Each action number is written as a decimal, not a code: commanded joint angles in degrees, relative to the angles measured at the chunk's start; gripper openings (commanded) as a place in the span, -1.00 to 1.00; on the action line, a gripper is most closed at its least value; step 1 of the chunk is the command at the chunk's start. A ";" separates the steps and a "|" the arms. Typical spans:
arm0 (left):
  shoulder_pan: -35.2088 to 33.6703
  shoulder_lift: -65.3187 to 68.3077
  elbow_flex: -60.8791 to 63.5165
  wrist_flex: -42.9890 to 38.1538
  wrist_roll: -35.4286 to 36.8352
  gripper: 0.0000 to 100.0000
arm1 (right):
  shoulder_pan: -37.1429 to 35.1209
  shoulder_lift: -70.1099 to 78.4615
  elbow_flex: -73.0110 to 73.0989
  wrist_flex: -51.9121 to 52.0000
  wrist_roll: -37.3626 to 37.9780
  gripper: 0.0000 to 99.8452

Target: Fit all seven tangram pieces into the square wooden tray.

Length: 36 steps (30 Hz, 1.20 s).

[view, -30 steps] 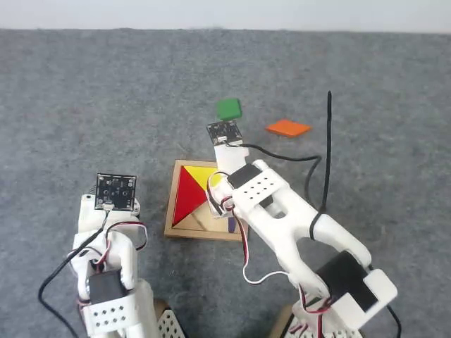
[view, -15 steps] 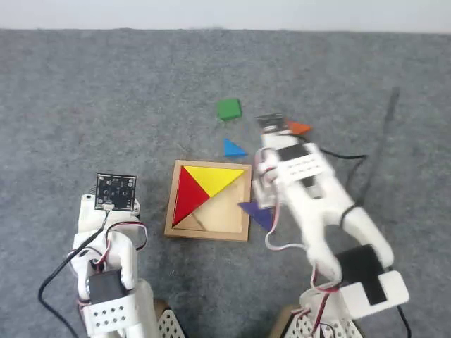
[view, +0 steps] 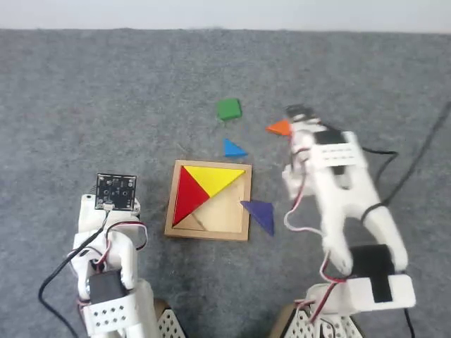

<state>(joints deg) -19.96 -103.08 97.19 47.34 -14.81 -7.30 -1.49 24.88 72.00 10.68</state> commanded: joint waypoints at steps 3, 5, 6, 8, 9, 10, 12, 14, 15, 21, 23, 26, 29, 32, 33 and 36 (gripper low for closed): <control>-0.18 -1.14 -0.75 0.26 -0.70 -0.97 | 12.44 -3.30 -5.01 1.10 17.49 -0.97; -0.18 -1.14 -0.75 0.26 -0.70 -0.97 | 16.75 -3.38 -6.33 2.59 23.56 -0.88; -0.18 -1.14 -0.75 0.26 -0.70 -0.97 | 18.68 -3.65 -7.74 3.21 24.09 -0.82; -0.18 -1.14 -0.75 0.26 -0.70 -0.97 | 22.29 -5.32 -10.64 4.09 23.21 -0.67; -0.18 -1.14 -0.75 0.26 -0.70 -0.97 | 23.52 -6.55 -11.87 4.70 22.42 -0.59; -0.18 -1.14 -0.75 0.26 -0.70 -0.97 | 23.96 -8.13 -13.01 5.41 22.15 -0.52; -0.18 -1.14 -0.75 0.26 -0.70 -0.97 | 23.52 -12.00 -13.98 7.87 22.15 -0.43; -0.18 -1.14 -0.75 0.26 -0.70 -0.97 | 19.56 -16.22 -13.63 10.95 22.68 -0.44; -0.18 -1.14 -0.75 0.26 -0.70 -0.97 | 17.10 -18.33 -12.40 12.62 24.26 -0.46; -0.18 -1.14 -0.75 0.26 -0.70 -0.97 | -3.65 -33.63 7.56 9.45 38.07 -0.93; -0.18 -1.14 -0.75 0.26 -0.70 -0.97 | -9.54 -38.46 17.49 1.01 39.65 -0.98; -0.18 -1.14 -0.75 0.26 -0.70 -0.97 | -17.45 -43.12 28.31 -9.10 37.71 -0.84; -0.18 -1.14 -0.75 0.26 -0.70 -0.97 | -23.08 -43.74 35.34 -19.47 31.91 -0.78; -0.09 -1.14 -0.75 0.26 -0.70 -0.97 | -23.87 -41.01 38.77 -26.95 31.12 -0.82; -0.09 -1.14 -0.75 0.26 -0.70 -0.97 | -23.34 -39.60 38.95 -28.44 31.12 -0.84; 0.00 -1.14 -0.75 0.26 -0.70 -0.97 | -21.58 -33.63 38.59 -31.96 31.38 -0.92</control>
<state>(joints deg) -19.96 -103.08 97.19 47.34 -14.81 -30.07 -39.38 64.00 44.22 42.59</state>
